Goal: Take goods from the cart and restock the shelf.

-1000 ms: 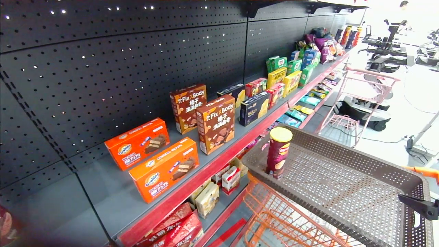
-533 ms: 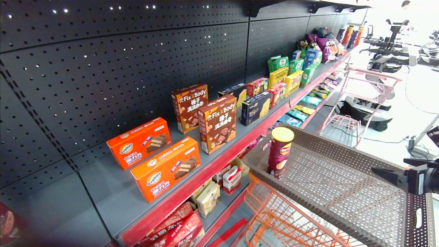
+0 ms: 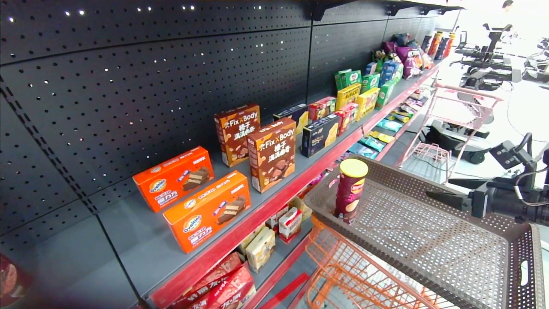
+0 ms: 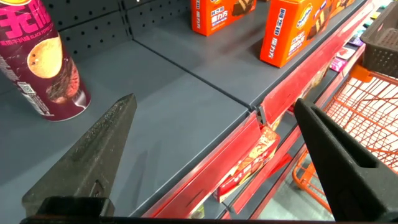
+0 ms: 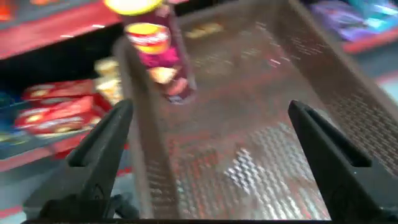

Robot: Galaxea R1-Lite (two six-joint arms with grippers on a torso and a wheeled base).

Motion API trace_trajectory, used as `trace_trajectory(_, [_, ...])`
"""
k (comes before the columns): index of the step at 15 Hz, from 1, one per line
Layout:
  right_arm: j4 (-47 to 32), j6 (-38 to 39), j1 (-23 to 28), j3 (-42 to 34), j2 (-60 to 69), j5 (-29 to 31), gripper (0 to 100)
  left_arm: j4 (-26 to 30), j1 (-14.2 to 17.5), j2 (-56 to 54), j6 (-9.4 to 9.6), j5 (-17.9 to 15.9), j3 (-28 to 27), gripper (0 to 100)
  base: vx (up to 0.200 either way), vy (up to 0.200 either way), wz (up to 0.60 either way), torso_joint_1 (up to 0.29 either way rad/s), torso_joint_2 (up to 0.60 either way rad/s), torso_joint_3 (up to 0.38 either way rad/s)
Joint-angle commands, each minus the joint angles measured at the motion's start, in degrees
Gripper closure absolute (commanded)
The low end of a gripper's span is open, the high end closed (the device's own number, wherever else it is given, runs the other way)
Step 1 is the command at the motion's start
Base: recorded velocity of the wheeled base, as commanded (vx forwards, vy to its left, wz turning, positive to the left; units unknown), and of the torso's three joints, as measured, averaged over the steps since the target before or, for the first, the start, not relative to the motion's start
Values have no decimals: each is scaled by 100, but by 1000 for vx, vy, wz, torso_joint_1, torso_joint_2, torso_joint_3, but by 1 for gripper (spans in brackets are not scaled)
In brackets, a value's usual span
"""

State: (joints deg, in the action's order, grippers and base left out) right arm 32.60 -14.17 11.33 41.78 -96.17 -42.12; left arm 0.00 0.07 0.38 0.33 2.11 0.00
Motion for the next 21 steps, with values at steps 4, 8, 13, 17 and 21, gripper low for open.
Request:
trace_trajectory(4, [89, -7, -526, 647, -798, -754, 0, 0, 1, -3, 2, 9, 0, 0, 0, 0, 0, 0, 0, 0])
trace_trajectory(8, [89, -7, -860, 981, -1211, -912, 0, 0, 1, -3, 2, 9, 0, 0, 0, 0, 0, 0, 0, 0])
trace_trajectory(13, [344, 45, -1431, 1887, -2459, -868, 0, 0, 1, -3, 2, 0, 0, 0, 0, 0, 0, 0, 0, 0])
trace_trajectory(17, [625, 54, -1590, 2203, -2898, -868, 0, 0, 1, -3, 2, 9, 0, 0, 0, 0, 0, 0, 0, 0])
trace_trajectory(21, [783, 151, -1633, 2546, -3153, -868, 0, 0, 1, -3, 2, 0, 0, 0, 0, 0, 0, 0, 0, 0])
